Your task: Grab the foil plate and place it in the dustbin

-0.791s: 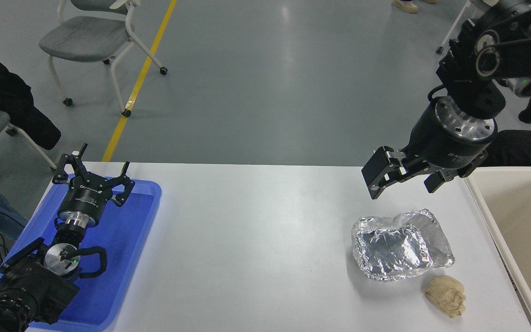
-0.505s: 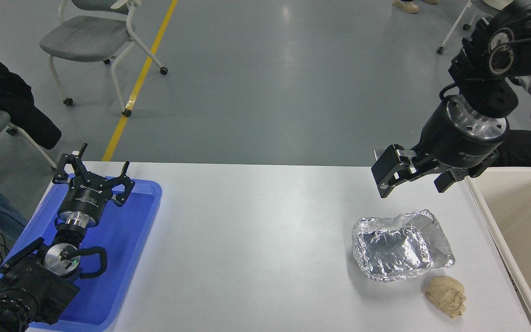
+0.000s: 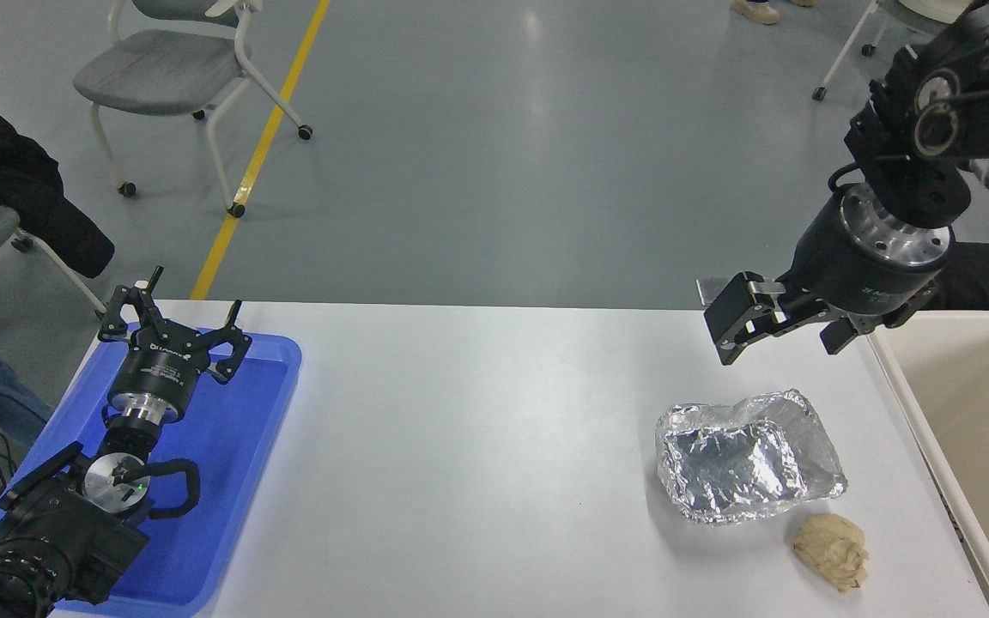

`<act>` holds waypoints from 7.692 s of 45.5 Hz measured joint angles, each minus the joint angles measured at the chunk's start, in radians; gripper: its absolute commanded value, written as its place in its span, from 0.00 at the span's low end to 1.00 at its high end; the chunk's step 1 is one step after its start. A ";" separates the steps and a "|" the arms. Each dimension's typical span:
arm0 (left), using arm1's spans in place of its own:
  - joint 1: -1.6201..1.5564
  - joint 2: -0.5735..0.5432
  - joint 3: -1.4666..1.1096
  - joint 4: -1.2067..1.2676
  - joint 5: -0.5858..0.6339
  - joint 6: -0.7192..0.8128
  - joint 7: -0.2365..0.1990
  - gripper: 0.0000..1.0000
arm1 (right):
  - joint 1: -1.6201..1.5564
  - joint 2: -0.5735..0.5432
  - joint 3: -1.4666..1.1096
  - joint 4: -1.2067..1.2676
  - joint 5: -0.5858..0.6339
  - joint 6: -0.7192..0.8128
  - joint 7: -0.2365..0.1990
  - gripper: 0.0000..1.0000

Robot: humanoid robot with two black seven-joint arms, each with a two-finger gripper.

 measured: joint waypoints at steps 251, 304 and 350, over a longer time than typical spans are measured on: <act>-0.003 0.000 0.000 0.000 0.000 0.000 0.000 1.00 | -1.493 -0.413 0.862 -1.232 -0.546 -0.436 0.061 0.00; -0.005 -0.003 0.000 0.000 0.000 0.000 0.000 1.00 | -1.385 -0.429 0.879 -1.041 -0.536 -0.509 0.035 1.00; -0.002 0.000 0.000 0.000 0.000 0.000 0.000 1.00 | -0.191 0.009 0.065 -0.111 -0.070 -0.055 0.033 1.00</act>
